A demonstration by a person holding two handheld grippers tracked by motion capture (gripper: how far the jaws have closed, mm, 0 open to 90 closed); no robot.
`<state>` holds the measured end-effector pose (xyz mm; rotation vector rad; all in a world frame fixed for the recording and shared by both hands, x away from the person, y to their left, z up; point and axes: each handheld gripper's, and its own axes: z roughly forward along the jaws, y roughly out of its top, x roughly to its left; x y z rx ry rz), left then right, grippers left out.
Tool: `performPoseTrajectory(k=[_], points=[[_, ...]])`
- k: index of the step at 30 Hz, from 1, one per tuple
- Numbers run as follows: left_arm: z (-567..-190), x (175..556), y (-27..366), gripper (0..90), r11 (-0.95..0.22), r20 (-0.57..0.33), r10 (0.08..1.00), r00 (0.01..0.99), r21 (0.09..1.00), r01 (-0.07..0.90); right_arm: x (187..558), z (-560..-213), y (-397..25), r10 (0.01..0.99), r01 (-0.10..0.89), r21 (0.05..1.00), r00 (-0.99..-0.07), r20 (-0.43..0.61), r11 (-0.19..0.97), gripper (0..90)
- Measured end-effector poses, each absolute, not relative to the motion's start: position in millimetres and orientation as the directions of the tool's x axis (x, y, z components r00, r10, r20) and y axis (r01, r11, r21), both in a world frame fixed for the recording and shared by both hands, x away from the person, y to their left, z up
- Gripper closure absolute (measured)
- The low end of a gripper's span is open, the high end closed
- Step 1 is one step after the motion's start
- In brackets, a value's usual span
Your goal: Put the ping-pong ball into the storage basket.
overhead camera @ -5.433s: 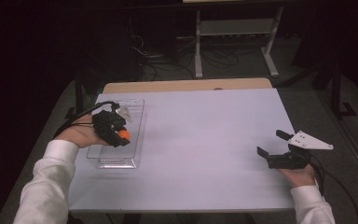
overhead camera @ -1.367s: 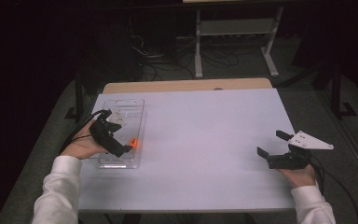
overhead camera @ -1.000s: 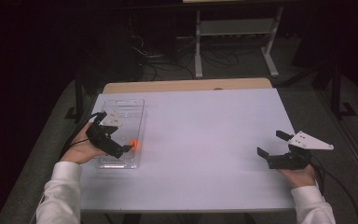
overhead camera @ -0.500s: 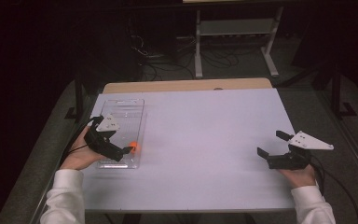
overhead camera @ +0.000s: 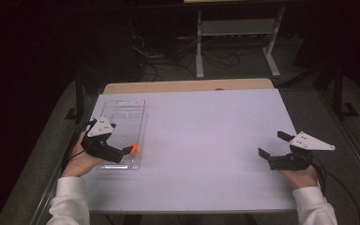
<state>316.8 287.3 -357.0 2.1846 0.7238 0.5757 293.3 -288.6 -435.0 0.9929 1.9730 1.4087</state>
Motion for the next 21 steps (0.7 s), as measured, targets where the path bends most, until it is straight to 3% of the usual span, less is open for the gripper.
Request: performPoseTrajectory(k=[21], points=[[-378,299,298,0.0,-0.381,0.110,0.741,0.663,0.881,0.280,293,-435,-288,0.801,0.265,0.945,-0.598,0.004,0.193,0.0]])
